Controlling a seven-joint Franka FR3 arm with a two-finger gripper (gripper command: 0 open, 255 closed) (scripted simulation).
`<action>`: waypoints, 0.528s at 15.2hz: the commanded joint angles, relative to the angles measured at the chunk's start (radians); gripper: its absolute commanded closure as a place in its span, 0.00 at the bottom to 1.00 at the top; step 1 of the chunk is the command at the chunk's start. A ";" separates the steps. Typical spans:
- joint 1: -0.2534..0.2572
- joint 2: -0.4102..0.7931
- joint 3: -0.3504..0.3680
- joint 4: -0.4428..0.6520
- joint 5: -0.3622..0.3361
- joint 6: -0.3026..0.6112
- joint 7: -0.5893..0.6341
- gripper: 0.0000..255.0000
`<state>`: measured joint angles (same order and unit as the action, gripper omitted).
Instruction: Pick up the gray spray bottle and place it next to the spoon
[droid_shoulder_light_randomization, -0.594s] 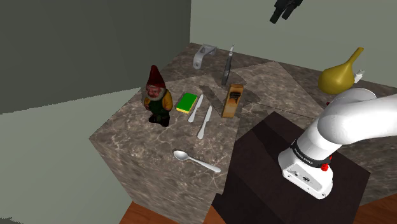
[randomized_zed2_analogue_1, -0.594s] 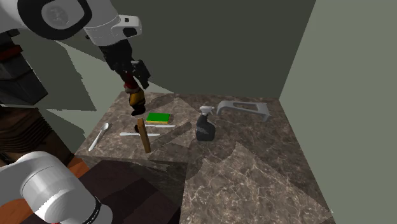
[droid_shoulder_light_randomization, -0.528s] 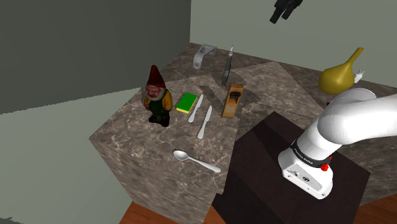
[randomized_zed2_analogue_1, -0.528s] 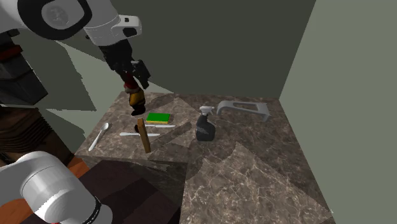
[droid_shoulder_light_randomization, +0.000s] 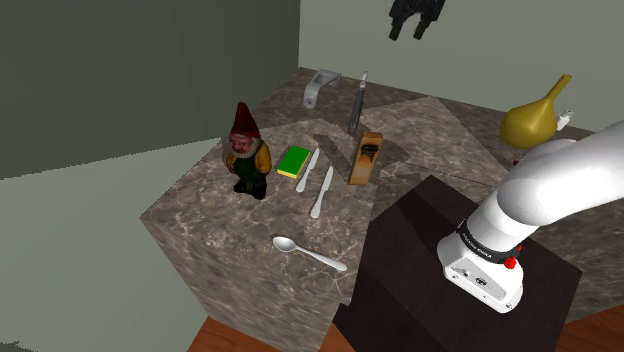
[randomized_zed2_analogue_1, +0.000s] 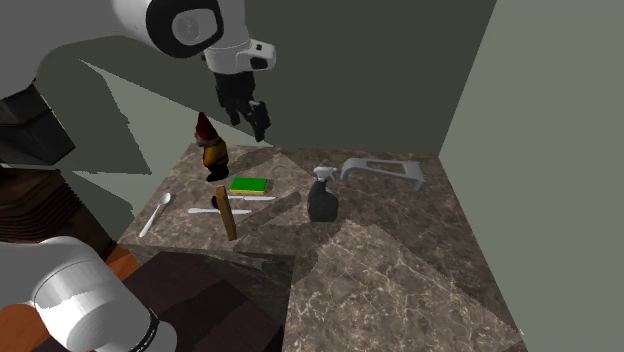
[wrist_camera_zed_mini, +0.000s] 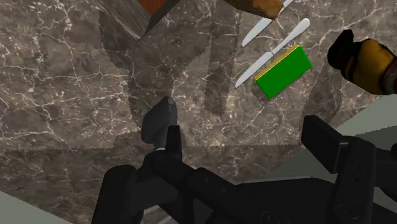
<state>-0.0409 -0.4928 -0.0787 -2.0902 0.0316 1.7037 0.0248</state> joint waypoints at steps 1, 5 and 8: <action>-0.010 0.097 -0.006 0.056 0.018 -0.001 0.045 0.00; -0.028 0.283 -0.026 0.175 0.057 -0.017 0.120 0.00; -0.043 0.419 -0.045 0.270 0.093 -0.037 0.171 0.00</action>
<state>-0.0773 -0.1221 -0.1156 -1.8482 0.1120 1.6691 0.1809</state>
